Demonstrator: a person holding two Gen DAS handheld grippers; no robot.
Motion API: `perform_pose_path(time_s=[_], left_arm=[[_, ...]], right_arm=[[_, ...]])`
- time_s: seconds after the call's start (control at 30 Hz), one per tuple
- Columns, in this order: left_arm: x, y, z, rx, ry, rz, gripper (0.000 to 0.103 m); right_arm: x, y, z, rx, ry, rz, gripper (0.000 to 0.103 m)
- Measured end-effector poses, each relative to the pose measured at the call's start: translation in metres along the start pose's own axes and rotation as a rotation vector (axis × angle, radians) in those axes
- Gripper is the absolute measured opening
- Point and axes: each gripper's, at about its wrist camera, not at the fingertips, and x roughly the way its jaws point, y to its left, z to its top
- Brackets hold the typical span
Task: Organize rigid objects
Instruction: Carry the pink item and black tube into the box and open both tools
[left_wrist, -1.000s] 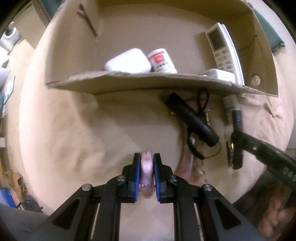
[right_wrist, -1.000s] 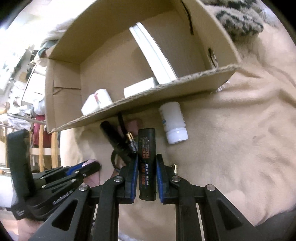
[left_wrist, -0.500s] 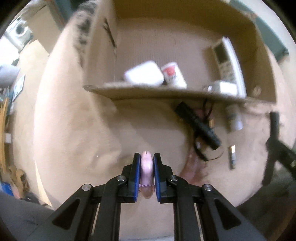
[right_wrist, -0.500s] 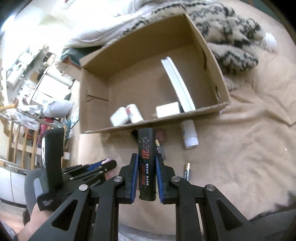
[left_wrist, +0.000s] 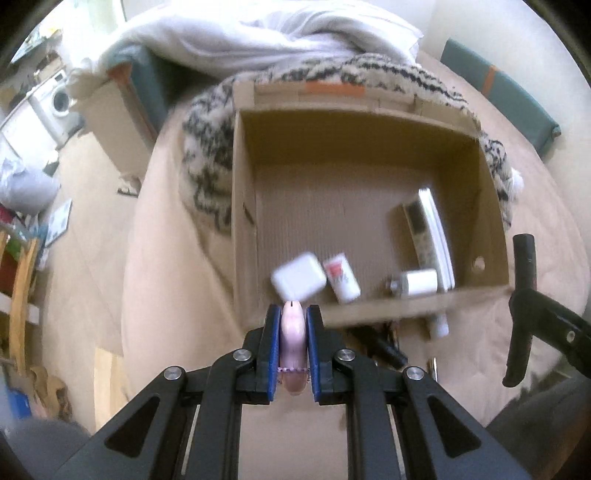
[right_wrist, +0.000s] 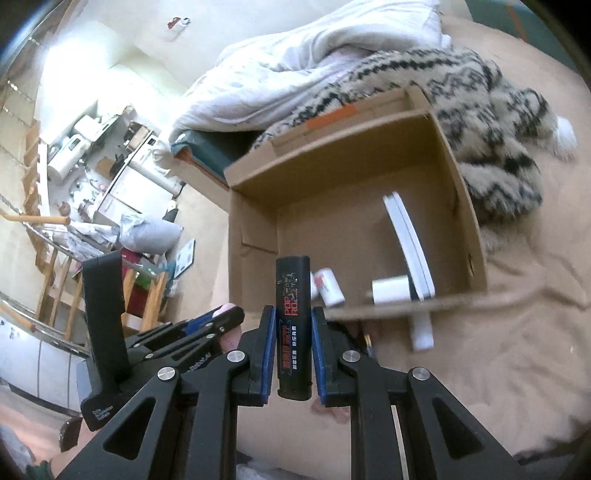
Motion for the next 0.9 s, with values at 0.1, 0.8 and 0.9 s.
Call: perform_pose_path(time_s=[0.1,0.8,0.9], left_arm=[[-0.001,0.004,0.025,0.018,-0.020,0.003,0.012],[0.081,-0.022,0.059,0.115,0.007,-0.004,0.012],[0.090,-0.020,0.054,0.120,0.048,-0.015,0.012]], right_arm=[[0.009,0.004,0.020,-0.011,0.005,-0.016,0.020],[0.106,-0.034,0.046,0.012,0.164,-0.196,0.020],[0.114,-0.038,0.042,0.026,0.189,-0.221,0.020]])
